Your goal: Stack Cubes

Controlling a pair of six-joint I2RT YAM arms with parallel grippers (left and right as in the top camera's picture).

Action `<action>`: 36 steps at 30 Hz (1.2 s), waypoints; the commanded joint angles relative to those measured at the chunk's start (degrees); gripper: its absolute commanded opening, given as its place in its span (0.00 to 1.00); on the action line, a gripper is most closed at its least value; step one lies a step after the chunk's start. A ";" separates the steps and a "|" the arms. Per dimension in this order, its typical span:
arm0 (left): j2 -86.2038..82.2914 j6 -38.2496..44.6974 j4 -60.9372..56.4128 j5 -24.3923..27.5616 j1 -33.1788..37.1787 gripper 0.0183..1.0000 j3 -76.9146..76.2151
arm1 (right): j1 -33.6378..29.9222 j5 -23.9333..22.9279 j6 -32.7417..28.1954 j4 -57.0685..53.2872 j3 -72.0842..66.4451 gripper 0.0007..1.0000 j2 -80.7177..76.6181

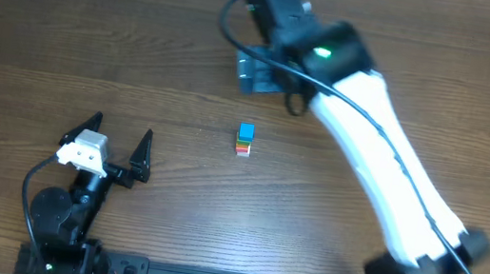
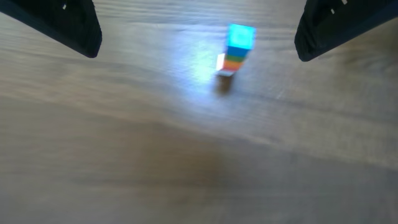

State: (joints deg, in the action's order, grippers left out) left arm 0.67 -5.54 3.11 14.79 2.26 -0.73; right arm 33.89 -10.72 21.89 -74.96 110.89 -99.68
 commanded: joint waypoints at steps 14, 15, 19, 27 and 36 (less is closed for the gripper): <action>-0.39 0.83 -0.15 0.20 -0.22 1.00 0.42 | -20.61 1.40 -10.88 19.15 -33.64 0.99 38.49; -0.39 0.83 -0.15 0.20 -0.22 1.00 0.42 | -22.53 3.34 -10.91 21.53 -36.74 0.99 40.94; -0.39 0.83 -0.15 0.20 -0.22 1.00 0.42 | -28.72 10.23 -14.27 31.17 -48.48 0.99 49.81; -0.39 0.83 -0.15 0.17 -0.22 1.00 0.42 | -30.69 11.98 -17.27 49.57 -70.27 0.99 65.20; -0.39 0.83 -0.15 0.20 -0.22 1.00 0.42 | -31.04 11.98 -18.80 61.05 -87.03 0.99 78.42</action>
State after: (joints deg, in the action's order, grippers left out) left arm 0.67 -5.56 3.11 14.79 2.26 -0.73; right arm 3.49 0.36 4.10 -15.84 27.00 -25.06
